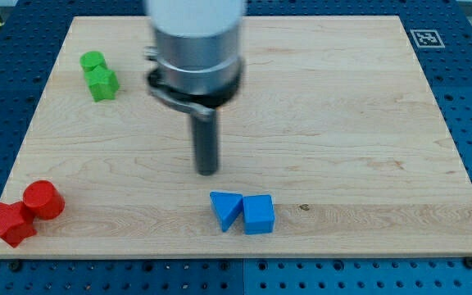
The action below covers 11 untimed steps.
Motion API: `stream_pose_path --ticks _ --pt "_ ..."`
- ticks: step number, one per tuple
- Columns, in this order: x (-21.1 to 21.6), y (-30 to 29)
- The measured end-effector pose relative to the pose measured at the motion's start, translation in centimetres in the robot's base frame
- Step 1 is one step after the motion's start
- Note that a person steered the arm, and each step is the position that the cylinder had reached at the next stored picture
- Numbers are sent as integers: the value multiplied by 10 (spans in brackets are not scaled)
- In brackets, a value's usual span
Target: Move red star closer to the blue triangle
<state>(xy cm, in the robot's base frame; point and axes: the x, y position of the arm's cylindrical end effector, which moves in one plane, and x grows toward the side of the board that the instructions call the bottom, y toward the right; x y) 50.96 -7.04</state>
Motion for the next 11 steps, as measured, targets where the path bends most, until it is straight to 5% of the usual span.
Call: stream_pose_path --ticks 3,7,8,9,11 --pt "-10 -224" --pt "19 -235" --pt "68 -234" --pt "75 -234" --pt "102 -185"
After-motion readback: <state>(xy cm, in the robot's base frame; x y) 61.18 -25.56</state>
